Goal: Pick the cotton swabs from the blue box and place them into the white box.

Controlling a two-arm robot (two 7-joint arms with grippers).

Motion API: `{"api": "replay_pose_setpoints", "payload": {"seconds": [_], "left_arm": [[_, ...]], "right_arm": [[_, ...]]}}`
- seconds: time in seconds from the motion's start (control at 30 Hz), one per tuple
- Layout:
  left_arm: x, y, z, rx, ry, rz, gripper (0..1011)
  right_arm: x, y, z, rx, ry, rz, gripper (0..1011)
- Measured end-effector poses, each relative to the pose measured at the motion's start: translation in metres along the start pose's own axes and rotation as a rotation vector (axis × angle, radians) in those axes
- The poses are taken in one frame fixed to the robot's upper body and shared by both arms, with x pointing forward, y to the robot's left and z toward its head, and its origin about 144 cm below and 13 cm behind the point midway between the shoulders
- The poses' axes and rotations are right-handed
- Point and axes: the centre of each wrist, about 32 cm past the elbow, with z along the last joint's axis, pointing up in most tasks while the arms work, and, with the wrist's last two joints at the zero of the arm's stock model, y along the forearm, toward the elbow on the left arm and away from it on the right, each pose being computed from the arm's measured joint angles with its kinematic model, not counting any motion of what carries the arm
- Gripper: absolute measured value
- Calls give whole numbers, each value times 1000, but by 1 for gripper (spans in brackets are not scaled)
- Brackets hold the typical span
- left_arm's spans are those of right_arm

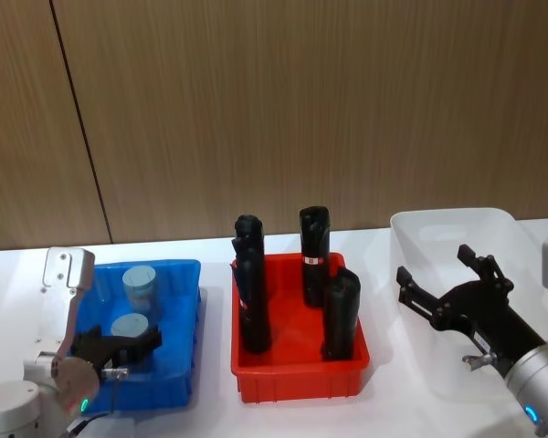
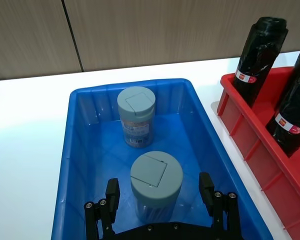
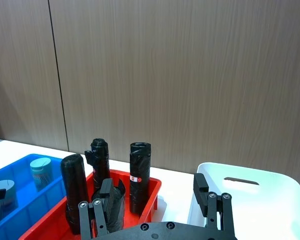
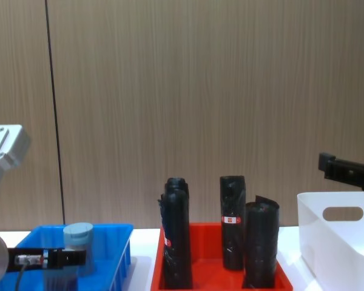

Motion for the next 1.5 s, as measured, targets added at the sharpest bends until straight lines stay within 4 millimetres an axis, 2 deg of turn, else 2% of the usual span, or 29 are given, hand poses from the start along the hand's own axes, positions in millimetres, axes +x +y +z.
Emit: {"api": "replay_pose_setpoints", "payload": {"seconds": [0.63,0.83,1.03,1.5], "left_arm": [[2,-16,5,38,-16,5,1004],[3,-20,6,42,-22,-1,874],[3,-22,6,45,-22,-3,691],[5,-18,5,9,-20,-3,668]], "right_arm": [[0,0,0,0,0,0,1002],[0,0,0,0,0,0,1002],[0,0,0,0,0,0,1002],[0,0,0,0,0,0,1002]]}}
